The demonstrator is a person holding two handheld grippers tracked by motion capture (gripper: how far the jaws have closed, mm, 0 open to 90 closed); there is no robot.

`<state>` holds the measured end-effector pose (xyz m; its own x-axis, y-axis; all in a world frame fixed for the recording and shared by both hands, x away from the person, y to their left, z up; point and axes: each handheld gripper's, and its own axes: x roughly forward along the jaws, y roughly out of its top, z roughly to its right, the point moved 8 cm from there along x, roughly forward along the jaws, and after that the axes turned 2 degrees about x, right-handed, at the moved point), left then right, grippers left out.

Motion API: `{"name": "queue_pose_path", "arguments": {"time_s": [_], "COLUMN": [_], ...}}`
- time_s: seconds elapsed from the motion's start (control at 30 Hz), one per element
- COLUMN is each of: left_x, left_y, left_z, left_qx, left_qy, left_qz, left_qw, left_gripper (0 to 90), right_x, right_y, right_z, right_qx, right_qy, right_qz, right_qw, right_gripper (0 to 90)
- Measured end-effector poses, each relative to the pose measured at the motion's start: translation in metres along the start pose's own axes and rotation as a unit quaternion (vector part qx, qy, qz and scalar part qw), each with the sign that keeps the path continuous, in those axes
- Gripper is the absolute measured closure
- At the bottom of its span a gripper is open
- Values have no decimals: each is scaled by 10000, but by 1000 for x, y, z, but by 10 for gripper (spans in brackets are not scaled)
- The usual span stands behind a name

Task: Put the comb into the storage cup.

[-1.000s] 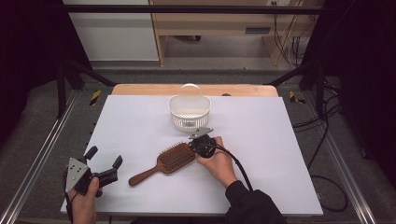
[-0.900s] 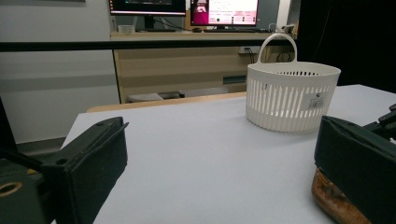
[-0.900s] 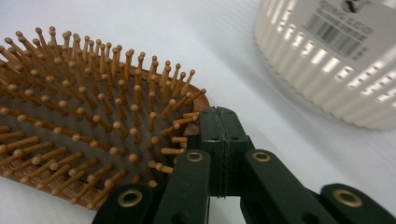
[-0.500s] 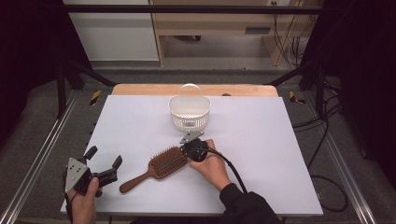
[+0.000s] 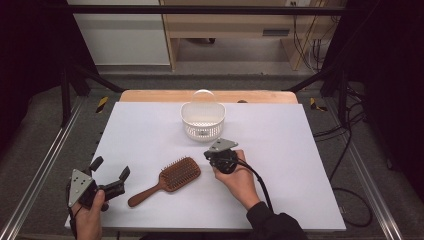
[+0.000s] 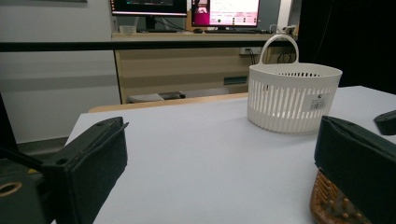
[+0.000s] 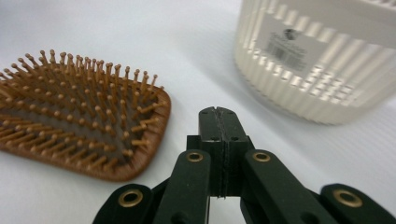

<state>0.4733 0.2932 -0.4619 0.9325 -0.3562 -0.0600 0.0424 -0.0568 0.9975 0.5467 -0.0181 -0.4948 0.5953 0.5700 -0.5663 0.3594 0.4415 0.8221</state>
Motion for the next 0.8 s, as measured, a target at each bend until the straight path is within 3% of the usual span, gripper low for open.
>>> {"name": "queue_pose_path", "arguments": {"time_s": [0.17, 0.3, 0.4, 0.43, 0.47, 0.5, 0.57, 0.6, 0.63, 0.73, 0.8], "left_x": [0, 1, 1, 2, 3, 5, 10, 11, 14, 21, 24], "left_y": [0, 0, 2, 3, 4, 4, 5, 6, 7, 13, 16], "left_z": [2, 4, 6, 7, 9, 12, 18, 20, 23, 38, 48], "left_qx": [47, 140, 196, 216, 244, 279, 441, 506, 576, 807, 965], "left_qy": [-12, -30, -59, -74, -120, -173, -246, -283, -308, -474, -584], "left_qz": [-30, -92, -144, -183, -236, -325, -558, -631, -734, -928, -1038], "left_qw": [10000, 9999, 9997, 9996, 9994, 9989, 9972, 9963, 9952, 9913, 9882], "left_gripper": [26, 26, 24, 22, 20, 20, 18, 18, 18, 19, 20], "right_x": [-33, -60, -82, -96, -103, -103, -118, -130, -130, -142, -146], "right_y": [-10, -21, -32, -38, -42, -42, -50, -58, -58, -64, -66], "right_z": [16, 29, 40, 48, 53, 53, 61, 69, 69, 79, 83], "right_qx": [287, 447, 649, 746, 774, 774, 853, 930, 930, 1097, 1096], "right_qy": [-134, -251, -416, -599, -710, -710, -906, -1070, -1070, -1200, -1236], "right_qz": [384, 775, 1086, 1266, 1384, 1384, 1581, 1754, 1754, 1999, 2110], "right_qw": [9988, 9957, 9911, 9873, 9848, 9848, 9796, 9742, 9742, 9662, 9634], "right_gripper": [876, 766, 588, 475, 417, 417, 291, 193, 193, 98, 74]}}
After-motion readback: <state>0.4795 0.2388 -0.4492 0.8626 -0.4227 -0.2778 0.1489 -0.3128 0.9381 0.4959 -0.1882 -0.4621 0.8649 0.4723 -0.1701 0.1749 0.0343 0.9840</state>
